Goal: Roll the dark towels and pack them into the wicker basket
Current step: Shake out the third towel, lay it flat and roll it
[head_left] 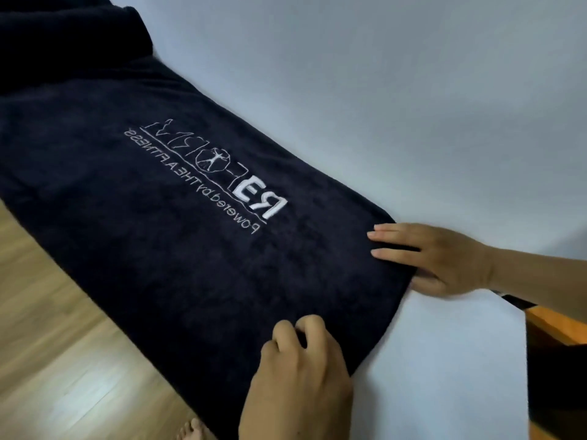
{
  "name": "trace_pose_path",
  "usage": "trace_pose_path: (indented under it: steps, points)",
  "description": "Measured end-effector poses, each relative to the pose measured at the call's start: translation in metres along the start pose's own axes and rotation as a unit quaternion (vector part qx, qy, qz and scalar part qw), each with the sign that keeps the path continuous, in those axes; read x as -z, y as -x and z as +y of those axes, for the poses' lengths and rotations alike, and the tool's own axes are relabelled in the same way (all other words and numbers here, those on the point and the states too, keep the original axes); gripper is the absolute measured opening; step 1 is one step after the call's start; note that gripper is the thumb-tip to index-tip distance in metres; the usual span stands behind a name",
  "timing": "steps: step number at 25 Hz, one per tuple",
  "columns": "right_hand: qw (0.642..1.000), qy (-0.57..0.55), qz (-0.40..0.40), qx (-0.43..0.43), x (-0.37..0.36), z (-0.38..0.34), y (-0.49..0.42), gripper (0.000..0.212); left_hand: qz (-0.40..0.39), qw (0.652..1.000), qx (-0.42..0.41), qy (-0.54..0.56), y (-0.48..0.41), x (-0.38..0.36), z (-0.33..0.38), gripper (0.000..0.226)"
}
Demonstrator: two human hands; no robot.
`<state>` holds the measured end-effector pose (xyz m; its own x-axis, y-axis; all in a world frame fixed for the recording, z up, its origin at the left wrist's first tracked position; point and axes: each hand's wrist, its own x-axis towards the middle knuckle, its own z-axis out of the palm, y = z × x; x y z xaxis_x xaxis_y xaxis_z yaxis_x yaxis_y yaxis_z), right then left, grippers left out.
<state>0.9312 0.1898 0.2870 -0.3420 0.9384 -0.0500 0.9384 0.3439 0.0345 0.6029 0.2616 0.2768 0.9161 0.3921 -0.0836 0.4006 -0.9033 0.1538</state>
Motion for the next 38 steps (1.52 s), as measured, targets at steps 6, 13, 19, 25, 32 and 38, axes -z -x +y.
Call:
trace_pose_path:
  steps: [6,13,19,25,32,38]
  points:
    - [0.998,0.008,-0.028,-0.058,0.007,0.024,-0.01,0.052,0.002,0.999,-0.032,0.03,-0.007,0.029,-0.011,0.025]
    - [0.951,-0.155,-0.127,-0.235,0.047,0.04,-0.039,0.057,0.006,0.966,0.047,0.253,0.028,0.041,-0.074,0.046]
    - [0.921,-0.226,-0.138,-0.284,0.06,0.031,-0.06,0.047,0.119,0.833,0.143,0.521,0.053,0.018,-0.089,0.021]
    - [0.923,-0.155,-0.027,-0.351,0.024,0.018,-0.079,0.041,0.183,0.713,0.246,0.631,0.059,0.01,-0.072,0.05]
    - [0.892,-0.198,0.06,-0.401,0.019,0.01,-0.081,0.019,0.07,0.705,0.333,0.622,0.05,0.013,-0.086,0.058]
    - [0.892,-0.186,0.073,-0.406,0.016,0.008,-0.083,0.017,-0.037,0.863,0.221,0.452,0.06,0.017,-0.093,0.059]
